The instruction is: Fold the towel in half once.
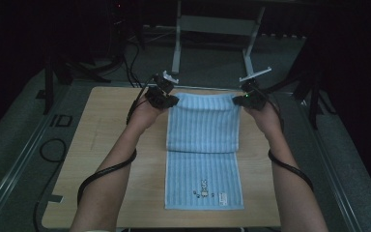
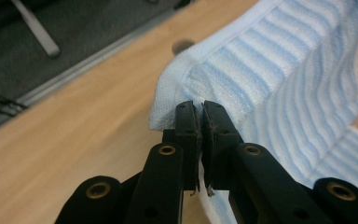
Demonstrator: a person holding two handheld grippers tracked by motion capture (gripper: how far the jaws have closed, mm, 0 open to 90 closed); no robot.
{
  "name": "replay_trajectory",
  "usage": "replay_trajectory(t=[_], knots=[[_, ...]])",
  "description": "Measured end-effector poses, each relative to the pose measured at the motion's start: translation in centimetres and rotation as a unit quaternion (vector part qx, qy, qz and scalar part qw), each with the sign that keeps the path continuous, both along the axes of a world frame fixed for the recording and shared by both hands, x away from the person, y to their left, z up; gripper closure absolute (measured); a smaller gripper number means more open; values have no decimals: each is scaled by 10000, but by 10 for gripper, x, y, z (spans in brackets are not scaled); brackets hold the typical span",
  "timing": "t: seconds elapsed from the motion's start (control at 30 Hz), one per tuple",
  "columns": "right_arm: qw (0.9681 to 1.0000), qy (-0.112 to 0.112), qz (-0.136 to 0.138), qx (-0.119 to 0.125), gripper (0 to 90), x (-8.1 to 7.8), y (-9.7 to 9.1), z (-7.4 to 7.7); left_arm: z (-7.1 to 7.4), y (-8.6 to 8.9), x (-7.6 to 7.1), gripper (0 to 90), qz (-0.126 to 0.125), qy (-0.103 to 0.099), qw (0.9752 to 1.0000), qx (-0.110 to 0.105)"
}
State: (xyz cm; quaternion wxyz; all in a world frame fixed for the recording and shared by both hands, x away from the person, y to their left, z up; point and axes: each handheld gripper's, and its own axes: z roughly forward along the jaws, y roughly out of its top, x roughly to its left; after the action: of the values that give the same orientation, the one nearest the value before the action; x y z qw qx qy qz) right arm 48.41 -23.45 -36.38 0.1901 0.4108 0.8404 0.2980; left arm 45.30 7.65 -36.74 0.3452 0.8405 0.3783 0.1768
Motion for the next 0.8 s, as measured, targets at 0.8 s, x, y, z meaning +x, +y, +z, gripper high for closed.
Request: replay_trajectory(t=[0.8], knots=[[9935,-199,1023,461,866,-128,-27,-55,-53,4,-108,847,-1218,195,9917,-368]])
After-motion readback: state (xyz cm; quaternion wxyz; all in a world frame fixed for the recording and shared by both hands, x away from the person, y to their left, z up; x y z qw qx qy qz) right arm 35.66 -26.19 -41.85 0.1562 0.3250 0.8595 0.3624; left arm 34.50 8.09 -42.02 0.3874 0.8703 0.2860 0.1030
